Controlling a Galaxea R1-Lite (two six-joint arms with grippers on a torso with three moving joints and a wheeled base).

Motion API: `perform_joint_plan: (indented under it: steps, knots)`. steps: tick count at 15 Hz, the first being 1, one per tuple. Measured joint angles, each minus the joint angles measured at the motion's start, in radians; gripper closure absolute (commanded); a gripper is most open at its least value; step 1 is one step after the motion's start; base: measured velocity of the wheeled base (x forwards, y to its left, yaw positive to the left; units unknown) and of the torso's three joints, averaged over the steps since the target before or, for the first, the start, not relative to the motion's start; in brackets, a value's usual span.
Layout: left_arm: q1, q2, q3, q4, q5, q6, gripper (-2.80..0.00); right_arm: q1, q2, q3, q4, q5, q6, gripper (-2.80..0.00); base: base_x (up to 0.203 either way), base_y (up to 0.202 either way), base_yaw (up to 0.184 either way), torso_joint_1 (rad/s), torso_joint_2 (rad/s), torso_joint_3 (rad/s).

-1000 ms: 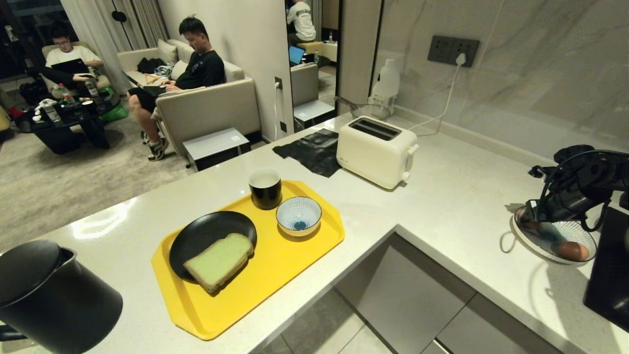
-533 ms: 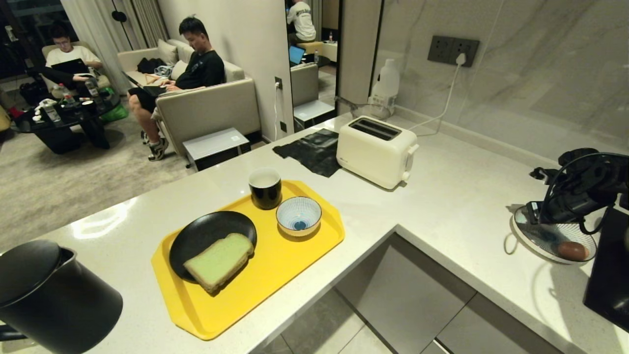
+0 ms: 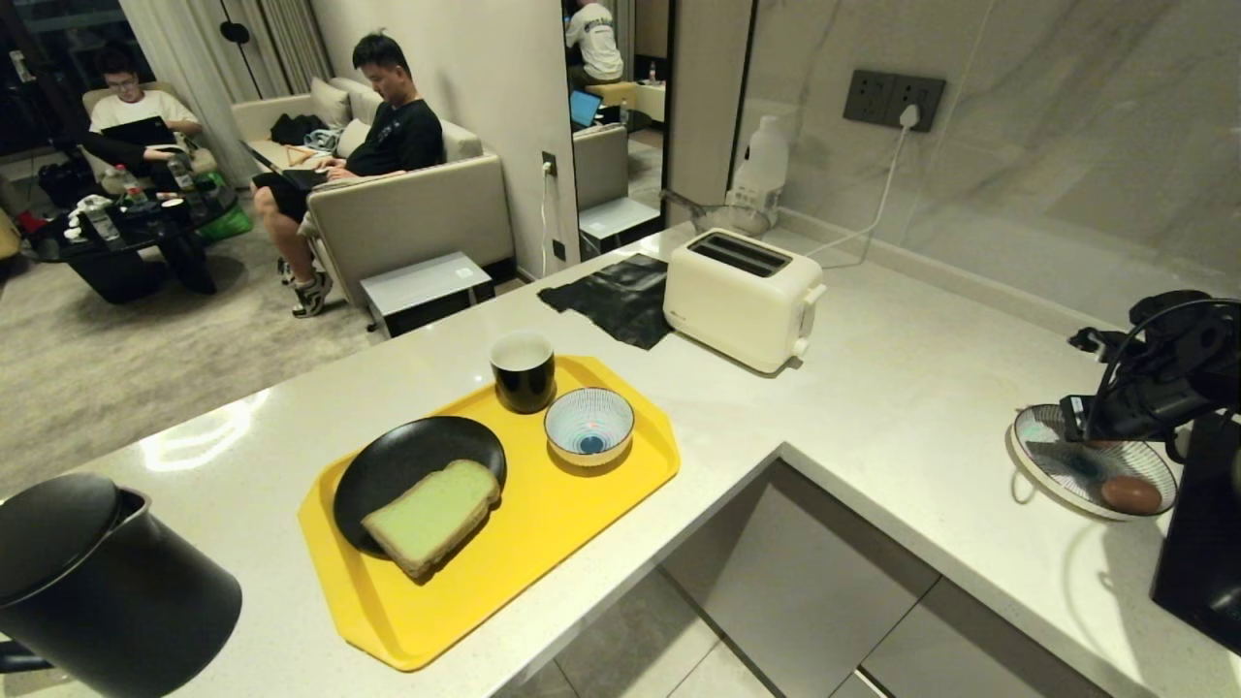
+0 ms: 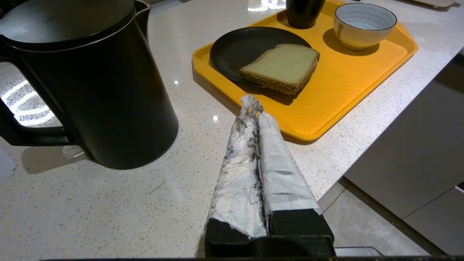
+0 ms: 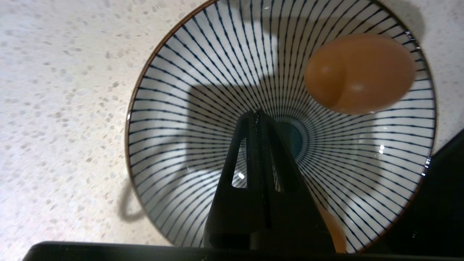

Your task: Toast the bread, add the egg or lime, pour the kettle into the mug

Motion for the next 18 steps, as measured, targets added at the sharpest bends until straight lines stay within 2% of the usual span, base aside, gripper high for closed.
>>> perform_joint_plan:
  steps: [6,8,12,13,16,18]
  knots:
    - [0.0,0.0,0.0,0.0,0.0,-0.001,0.0,-0.007,-0.122,0.039,0.122,0.011,0.024,0.0,0.0,0.0,0.0,0.0,0.0,0.0]
    - [0.0,0.0,0.0,0.0,0.0,0.0,0.0,-0.007,-0.168,0.082,0.128,0.004,0.079,0.0,0.0,0.0,0.0,0.0,0.0,0.0]
    - [0.0,0.0,0.0,0.0,0.0,0.0,0.0,0.02,-0.238,0.107,0.188,-0.051,0.272,0.0,0.0,0.0,0.0,0.0,0.0,0.0]
    - [0.0,0.0,0.0,0.0,0.0,0.0,0.0,0.035,-0.247,0.102,0.211,-0.077,0.336,-2.8,0.0,0.0,0.0,0.0,0.0,0.0]
    - [0.0,0.0,0.0,0.0,0.0,0.0,0.0,0.065,-0.253,0.094,0.232,-0.199,0.503,-2.8,0.0,0.0,0.0,0.0,0.0,0.0]
    - [0.0,0.0,0.0,0.0,0.0,0.0,0.0,0.068,-0.243,0.093,0.233,-0.257,0.569,-2.8,0.0,0.0,0.0,0.0,0.0,0.0]
